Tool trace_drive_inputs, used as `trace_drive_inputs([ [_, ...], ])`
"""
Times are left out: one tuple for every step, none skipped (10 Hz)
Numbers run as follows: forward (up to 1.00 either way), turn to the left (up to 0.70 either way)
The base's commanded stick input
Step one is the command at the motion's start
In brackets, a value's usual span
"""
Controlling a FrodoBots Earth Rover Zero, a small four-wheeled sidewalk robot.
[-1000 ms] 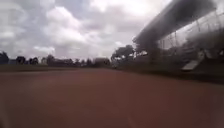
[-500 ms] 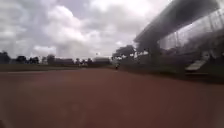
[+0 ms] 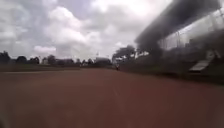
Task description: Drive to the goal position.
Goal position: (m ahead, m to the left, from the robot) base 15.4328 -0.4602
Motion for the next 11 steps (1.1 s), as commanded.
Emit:
trace_drive_inputs([
  [0.7, 0.0],
  [0.7, 0.0],
  [0.7, 0.0],
  [0.7, 0.0],
  [0.7, 0.0],
  [0.7, 0.0],
  [0.7, 0.0],
  [0.7, 0.0],
  [0.7, 0.0],
  [0.7, 0.0],
  [0.7, 0.0],
])
